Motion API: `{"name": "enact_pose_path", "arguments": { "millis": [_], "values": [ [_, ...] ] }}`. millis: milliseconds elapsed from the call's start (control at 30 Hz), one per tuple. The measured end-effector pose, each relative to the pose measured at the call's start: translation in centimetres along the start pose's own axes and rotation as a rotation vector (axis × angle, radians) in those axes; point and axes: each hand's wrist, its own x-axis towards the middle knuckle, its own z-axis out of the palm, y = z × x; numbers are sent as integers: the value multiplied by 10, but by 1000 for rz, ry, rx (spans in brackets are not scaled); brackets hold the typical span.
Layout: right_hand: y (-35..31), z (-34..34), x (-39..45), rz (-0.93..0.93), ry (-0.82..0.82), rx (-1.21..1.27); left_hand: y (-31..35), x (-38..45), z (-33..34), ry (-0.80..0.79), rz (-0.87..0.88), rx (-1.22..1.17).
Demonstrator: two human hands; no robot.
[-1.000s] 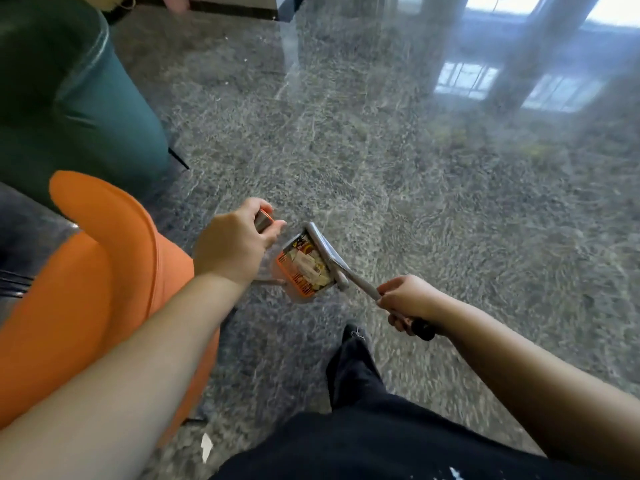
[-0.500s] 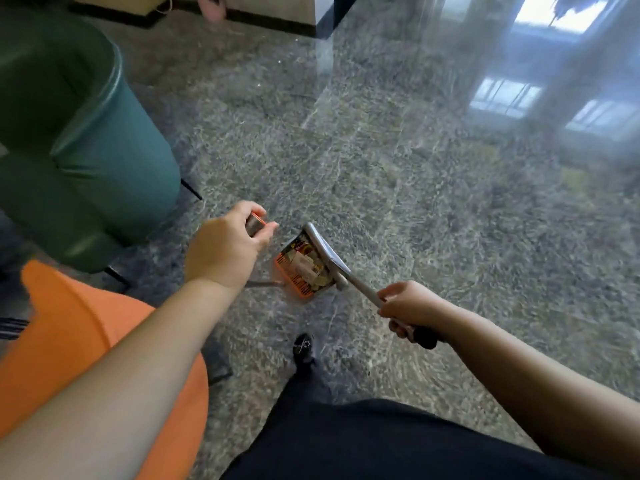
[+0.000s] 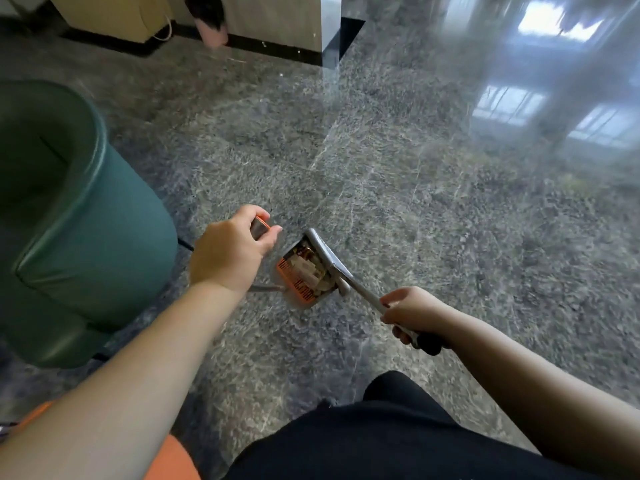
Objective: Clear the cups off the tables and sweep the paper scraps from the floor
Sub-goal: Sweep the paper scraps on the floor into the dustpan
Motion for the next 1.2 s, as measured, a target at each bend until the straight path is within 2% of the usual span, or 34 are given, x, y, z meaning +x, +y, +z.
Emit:
{"name": "enact_pose_path", "arguments": {
  "millis": [200,400,600,1000,1200],
  "values": [
    [-85,-61,94,-68,-12,-163,-2,125,34,2,-36,22],
    [-181,-127,191,-56,-52,-149,0,252,67,15,-106,43],
    [-289,-185,273,-83,-82,-213,-5,368,80,108,-180,46],
    [-504,-210,427,-81,-151,-293,-89,608,87,89,-226,28],
    [-603,-219,487,-60,-150,-211,-120,730,83,88,-181,52]
  ]
}}
